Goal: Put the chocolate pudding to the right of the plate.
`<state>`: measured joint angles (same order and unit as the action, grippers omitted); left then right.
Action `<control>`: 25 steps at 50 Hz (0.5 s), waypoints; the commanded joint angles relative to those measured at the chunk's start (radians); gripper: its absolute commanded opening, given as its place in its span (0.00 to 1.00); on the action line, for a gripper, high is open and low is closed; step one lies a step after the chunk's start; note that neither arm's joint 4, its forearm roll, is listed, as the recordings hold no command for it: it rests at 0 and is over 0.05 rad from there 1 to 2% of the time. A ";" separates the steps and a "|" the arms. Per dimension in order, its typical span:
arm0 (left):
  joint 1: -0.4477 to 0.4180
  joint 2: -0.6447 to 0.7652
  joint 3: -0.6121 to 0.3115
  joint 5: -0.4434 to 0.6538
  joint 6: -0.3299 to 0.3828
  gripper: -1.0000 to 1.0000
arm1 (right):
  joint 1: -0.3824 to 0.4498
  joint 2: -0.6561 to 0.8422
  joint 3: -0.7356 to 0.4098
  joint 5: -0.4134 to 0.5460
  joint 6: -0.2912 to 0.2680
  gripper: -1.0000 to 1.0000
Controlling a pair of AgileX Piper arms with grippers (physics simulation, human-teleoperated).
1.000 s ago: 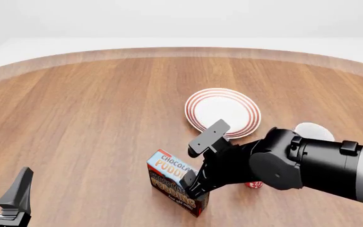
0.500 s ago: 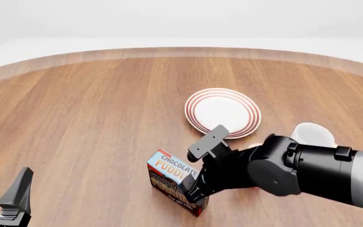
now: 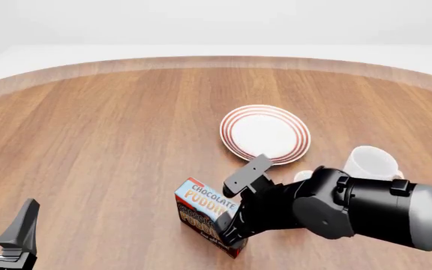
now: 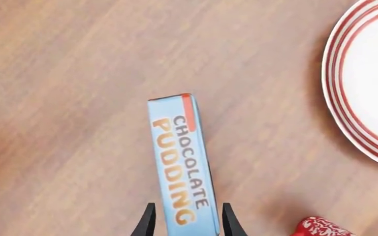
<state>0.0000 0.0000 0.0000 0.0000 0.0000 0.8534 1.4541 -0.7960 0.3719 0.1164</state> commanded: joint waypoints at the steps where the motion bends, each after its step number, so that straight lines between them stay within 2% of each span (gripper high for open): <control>1: 0.000 0.000 0.000 0.000 0.000 1.00 | 0.010 0.017 0.003 -0.017 0.013 1.00; 25: 0.000 0.000 0.000 0.000 0.000 1.00 | 0.013 0.031 0.031 -0.052 0.023 1.00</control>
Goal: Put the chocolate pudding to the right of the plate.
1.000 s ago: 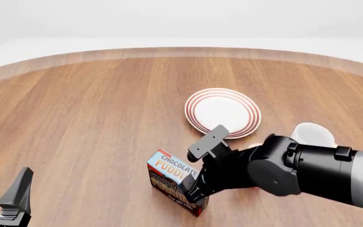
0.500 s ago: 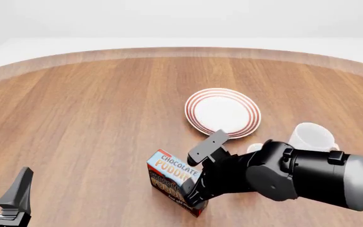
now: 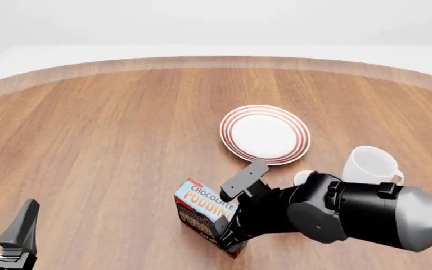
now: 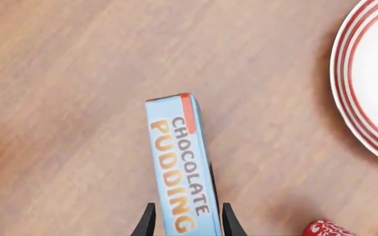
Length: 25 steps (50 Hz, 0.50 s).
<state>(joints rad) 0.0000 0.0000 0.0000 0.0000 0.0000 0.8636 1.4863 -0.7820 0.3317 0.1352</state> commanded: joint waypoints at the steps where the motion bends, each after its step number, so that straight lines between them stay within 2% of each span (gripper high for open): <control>1: 0.000 0.000 0.000 0.000 0.000 1.00 | 0.000 -0.002 0.019 -0.012 0.000 1.00; 2: 0.000 0.000 0.000 0.000 0.000 1.00 | -0.008 -0.001 0.020 -0.011 -0.010 1.00; 3: 0.000 0.000 0.000 0.000 0.000 1.00 | -0.056 -0.009 0.023 -0.008 -0.061 0.00; 4: 0.000 0.000 0.000 0.000 0.000 1.00 | -0.036 -0.011 0.023 -0.010 -0.032 0.00; 8: 0.000 0.000 0.000 0.000 0.000 1.00 | -0.028 -0.008 0.026 -0.019 -0.019 0.00; 25: 0.000 0.000 0.000 0.000 0.000 1.00 | -0.032 -0.004 0.011 -0.011 -0.024 0.00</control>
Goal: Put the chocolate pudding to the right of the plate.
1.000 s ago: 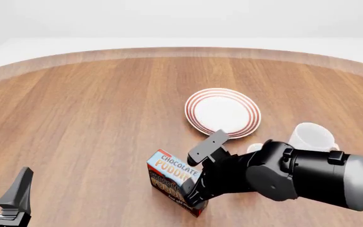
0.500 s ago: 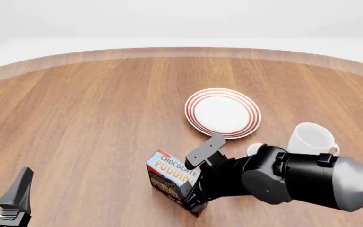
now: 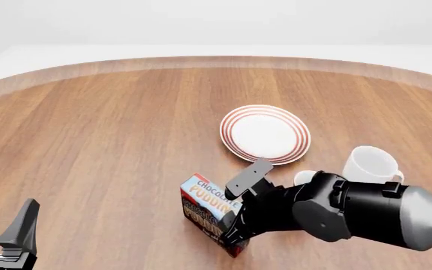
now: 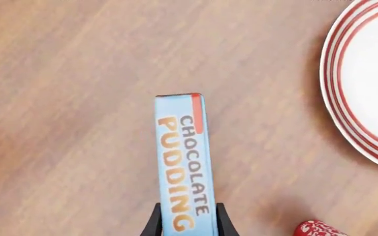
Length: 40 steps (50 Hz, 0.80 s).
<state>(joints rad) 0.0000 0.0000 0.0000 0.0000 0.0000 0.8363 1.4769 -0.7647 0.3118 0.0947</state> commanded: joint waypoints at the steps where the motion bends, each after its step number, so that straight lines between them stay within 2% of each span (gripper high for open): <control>1: 0.000 0.000 0.000 0.000 0.000 1.00 | -0.020 -0.004 -0.017 0.023 -0.002 0.00; 3: 0.000 0.000 0.000 0.000 0.000 1.00 | -0.027 -0.011 -0.024 0.031 -0.012 0.00; 4: 0.000 0.000 0.000 0.000 0.000 1.00 | -0.062 -0.047 -0.044 0.043 -0.046 0.00; 6: 0.000 0.000 0.000 0.000 0.000 1.00 | -0.076 -0.058 -0.053 0.046 -0.061 0.00; 8: 0.000 0.000 0.000 0.000 0.000 1.00 | -0.129 -0.077 -0.072 0.038 -0.116 0.00; 10: 0.000 0.000 0.000 0.000 0.000 1.00 | -0.133 -0.063 -0.085 0.027 -0.131 0.00; 13: 0.000 0.000 0.000 0.000 0.000 1.00 | -0.127 -0.060 -0.103 0.018 -0.127 0.00; 24: 0.000 0.000 0.000 0.000 0.000 1.00 | -0.148 -0.053 -0.235 0.084 -0.188 0.00; 40: 0.000 0.000 0.000 0.000 0.000 1.00 | -0.174 -0.011 -0.377 0.086 -0.189 0.00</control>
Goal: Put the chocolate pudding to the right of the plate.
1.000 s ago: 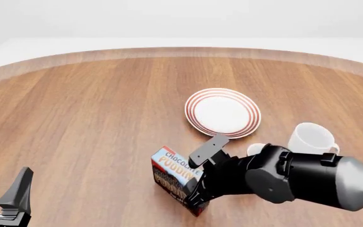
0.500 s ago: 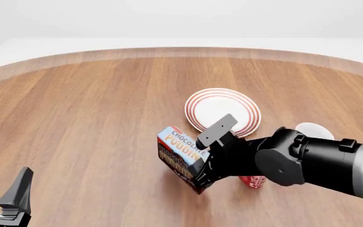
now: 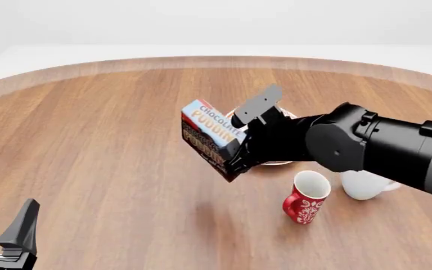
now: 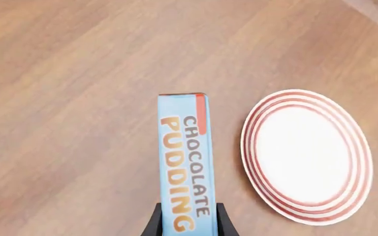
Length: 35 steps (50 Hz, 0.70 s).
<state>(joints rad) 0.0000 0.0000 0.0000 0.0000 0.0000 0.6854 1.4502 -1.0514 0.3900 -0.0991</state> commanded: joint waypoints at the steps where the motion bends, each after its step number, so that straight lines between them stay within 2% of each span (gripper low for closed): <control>1: 0.000 0.000 0.000 0.000 0.000 1.00 | -0.025 0.011 -0.091 0.003 0.005 0.00; 2: 0.000 0.000 0.000 0.000 0.000 1.00 | -0.041 0.003 -0.095 -0.006 0.006 0.00; 3: 0.000 0.000 0.000 0.000 0.000 1.00 | -0.059 -0.001 -0.094 -0.011 -0.016 0.00; 7: 0.000 0.000 0.000 0.000 0.000 1.00 | -0.077 -0.031 -0.090 -0.034 -0.001 0.00; 10: 0.000 0.000 0.000 0.000 0.000 1.00 | -0.108 -0.045 -0.086 -0.048 -0.010 0.00; 25: 0.000 0.000 0.000 0.000 0.000 1.00 | -0.158 -0.082 -0.095 -0.086 0.005 0.00; 35: 0.000 0.000 0.000 0.000 0.000 1.00 | -0.191 -0.045 -0.110 -0.120 0.025 0.00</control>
<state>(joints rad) 0.0000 0.0000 0.0000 0.0000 0.0000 0.5283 1.3915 -1.1411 0.2953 -0.1048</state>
